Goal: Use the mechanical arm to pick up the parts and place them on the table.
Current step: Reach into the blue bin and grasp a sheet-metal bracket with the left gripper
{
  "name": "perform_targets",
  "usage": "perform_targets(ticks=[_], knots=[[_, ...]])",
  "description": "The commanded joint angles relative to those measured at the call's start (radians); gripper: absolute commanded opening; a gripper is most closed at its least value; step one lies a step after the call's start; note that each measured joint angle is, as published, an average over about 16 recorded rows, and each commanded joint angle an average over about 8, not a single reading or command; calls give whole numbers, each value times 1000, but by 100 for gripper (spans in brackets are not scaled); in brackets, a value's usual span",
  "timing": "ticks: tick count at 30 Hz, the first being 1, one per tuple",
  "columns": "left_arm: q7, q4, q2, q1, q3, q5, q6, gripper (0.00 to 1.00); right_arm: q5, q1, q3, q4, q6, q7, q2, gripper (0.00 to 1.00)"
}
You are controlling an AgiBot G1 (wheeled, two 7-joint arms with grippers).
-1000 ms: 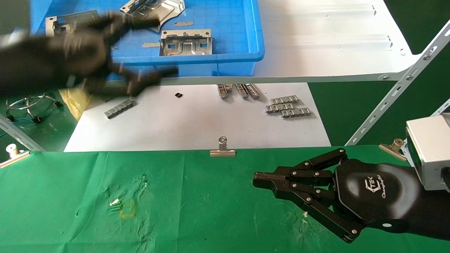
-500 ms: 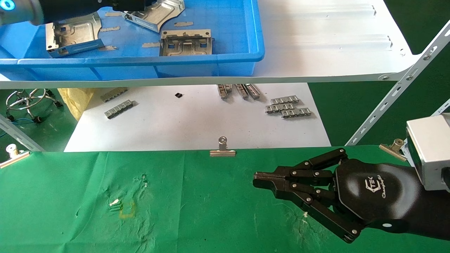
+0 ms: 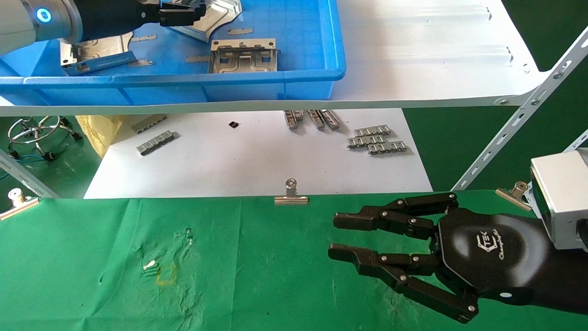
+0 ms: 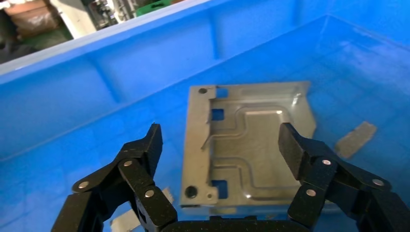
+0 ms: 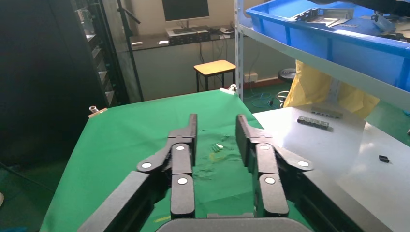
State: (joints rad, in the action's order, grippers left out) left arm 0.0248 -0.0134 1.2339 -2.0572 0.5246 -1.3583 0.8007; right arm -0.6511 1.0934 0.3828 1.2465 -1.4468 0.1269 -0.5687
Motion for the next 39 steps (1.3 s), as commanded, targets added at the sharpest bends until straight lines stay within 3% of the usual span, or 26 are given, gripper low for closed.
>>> perform_targets(ticks=[1,28,33,39], knots=[[6,12,6,-4,2,-3,-17,0,0,0,0,0,0,0,0,100],[21,4,7,3,-9,13,-44,0,0,0,0,0,0,0,0,100],[-6,-26,-16,-7,-31,45,22,0,0,0,0,0,0,0,0,100],[-86,-72,-70,3,-64,98,221,0,0,0,0,0,0,0,0,100]])
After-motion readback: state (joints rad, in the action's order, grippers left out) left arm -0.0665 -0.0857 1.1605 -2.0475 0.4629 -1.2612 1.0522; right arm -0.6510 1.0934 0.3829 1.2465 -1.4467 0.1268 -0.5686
